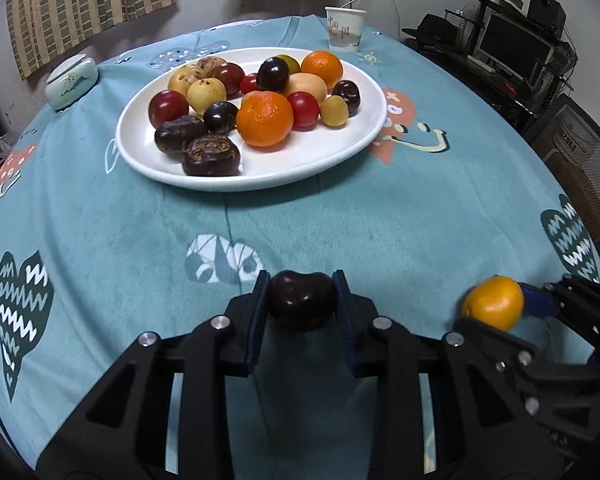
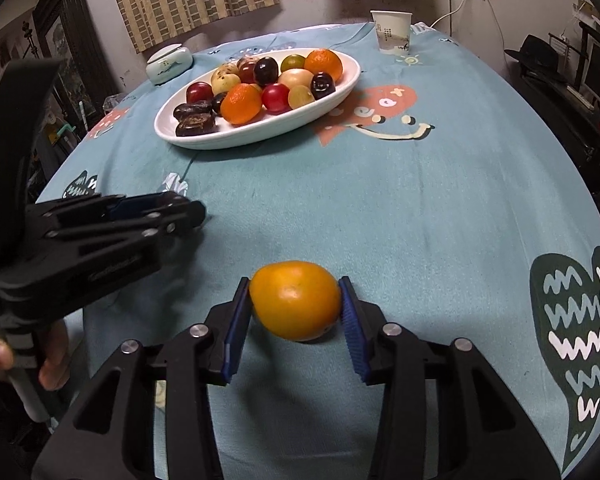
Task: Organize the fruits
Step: 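Grasp the yellow orange with the right tool while the left tool grasps the last dark plum, then carry both fruits to the white plate and release them there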
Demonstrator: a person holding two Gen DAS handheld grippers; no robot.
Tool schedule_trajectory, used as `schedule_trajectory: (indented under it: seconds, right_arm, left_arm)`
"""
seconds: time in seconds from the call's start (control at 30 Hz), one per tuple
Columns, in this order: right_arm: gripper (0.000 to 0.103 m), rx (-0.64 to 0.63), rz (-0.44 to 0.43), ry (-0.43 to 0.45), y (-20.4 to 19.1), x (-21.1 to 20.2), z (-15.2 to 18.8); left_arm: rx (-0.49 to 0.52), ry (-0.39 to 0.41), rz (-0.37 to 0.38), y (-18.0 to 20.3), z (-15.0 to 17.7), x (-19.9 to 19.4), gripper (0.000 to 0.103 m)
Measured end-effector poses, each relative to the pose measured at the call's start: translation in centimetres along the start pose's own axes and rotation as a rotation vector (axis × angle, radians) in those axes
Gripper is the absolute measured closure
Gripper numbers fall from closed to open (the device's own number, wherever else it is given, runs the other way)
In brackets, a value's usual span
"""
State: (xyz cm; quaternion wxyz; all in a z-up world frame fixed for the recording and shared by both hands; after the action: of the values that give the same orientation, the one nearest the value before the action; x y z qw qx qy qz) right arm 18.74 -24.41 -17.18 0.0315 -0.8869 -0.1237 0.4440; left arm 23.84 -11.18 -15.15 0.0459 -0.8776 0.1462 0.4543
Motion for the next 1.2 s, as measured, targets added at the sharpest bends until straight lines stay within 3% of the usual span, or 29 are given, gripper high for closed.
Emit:
schedule_trajectory:
  seconds: [0.33,0.57,0.63,0.8,0.9,0.97,1.2]
  right_arm:
    - [0.06,-0.057,0.002,0.067,-3.8,-3.1,-0.7]
    - [0.06,-0.082,-0.013,0.068,-5.5,-3.1,-1.7]
    - [0.06,-0.096,-0.017,0.066,-5.7,-2.8,-3.0]
    - [0.06,-0.139,-0.034,0.101,-5.7,-1.8,-10.0]
    - [0.06,-0.126,-0.049,0.099,-5.0,0.5,-14.4]
    - [0.06,-0.134,-0.012,0.103,-4.5,2.2,-16.4]
    - [0.06,-0.148,-0.015,0.04,-3.2,6.6,-18.5]
  left_arm:
    - [-0.033,0.068,-0.002,-2.2,1.5,-5.1,0.071]
    - [-0.059,0.08,-0.005,-4.0,0.9,-6.3,0.071]
    - [-0.066,0.078,0.006,-4.9,-0.5,-6.4,0.071]
    - [-0.058,0.096,0.013,-6.7,-8.2,-6.4,0.071]
    - [-0.067,0.066,0.008,-7.6,-13.3,-4.0,0.071]
    - [-0.074,0.044,-0.015,-8.0,-15.4,-2.0,0.071]
    - [-0.087,-0.047,-0.035,-8.6,-17.2,4.1,0.071]
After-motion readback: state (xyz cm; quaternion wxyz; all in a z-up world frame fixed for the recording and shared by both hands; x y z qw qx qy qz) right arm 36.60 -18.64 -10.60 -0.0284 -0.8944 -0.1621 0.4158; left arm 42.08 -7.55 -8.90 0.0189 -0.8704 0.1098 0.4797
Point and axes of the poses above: each gripper's, at about its wrist camera, not at the fingertips, and x roughly the way its jaws point, y to its right, z to its underside, the point moved 6 cm from there along x, roughly the way its jaws point, and after that the axes turned 1 degree about z, right-handed, at the moved point
